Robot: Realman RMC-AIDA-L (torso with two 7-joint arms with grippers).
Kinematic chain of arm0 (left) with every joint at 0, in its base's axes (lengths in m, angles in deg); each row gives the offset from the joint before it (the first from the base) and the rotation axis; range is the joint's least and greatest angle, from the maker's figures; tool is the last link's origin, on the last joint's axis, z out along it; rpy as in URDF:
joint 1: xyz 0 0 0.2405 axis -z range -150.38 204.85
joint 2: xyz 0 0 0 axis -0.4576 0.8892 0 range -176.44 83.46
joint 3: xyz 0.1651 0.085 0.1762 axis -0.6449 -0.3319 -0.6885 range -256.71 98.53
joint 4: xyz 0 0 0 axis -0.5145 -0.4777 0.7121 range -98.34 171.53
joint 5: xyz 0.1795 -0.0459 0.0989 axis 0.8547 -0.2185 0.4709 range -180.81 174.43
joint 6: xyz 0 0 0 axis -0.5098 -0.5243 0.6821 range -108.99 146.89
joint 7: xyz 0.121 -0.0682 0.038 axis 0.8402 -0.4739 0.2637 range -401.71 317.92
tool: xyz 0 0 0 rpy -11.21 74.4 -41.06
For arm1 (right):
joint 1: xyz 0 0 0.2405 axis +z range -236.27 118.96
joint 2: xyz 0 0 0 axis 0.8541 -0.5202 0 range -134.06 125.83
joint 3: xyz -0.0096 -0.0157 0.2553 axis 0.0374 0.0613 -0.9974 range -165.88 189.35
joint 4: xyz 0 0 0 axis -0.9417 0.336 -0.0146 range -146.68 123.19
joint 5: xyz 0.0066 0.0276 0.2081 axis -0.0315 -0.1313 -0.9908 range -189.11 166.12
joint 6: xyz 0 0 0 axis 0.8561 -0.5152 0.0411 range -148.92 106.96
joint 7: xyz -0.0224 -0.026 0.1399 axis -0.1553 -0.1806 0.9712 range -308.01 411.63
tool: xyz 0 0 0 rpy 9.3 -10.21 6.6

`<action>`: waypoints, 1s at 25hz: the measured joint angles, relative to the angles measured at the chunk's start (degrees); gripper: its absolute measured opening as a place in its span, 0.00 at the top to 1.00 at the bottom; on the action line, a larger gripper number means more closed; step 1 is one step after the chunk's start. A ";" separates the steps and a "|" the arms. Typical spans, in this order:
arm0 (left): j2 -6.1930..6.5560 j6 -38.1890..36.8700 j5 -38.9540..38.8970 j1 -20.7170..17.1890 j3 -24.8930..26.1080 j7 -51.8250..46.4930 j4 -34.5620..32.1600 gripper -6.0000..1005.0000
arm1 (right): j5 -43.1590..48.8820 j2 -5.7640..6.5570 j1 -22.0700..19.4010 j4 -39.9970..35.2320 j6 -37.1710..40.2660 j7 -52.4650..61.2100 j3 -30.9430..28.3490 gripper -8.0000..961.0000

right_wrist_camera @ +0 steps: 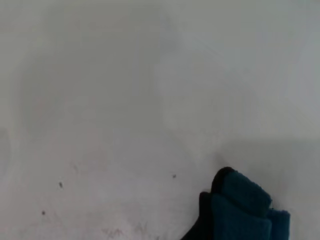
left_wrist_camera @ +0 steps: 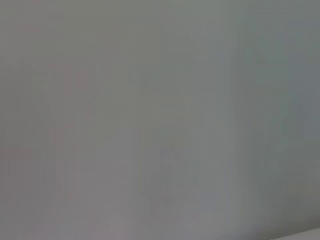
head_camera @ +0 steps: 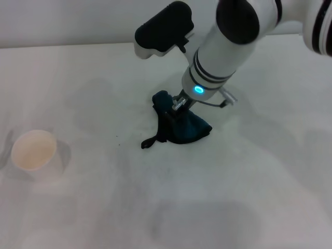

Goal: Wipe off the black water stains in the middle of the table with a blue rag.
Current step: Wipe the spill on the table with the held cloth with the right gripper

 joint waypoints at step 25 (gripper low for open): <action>-0.23 0.09 0.43 -0.76 -0.45 0.00 -0.55 0.13 | -16.22 0.02 -1.25 -8.19 13.83 -0.11 17.35 0.91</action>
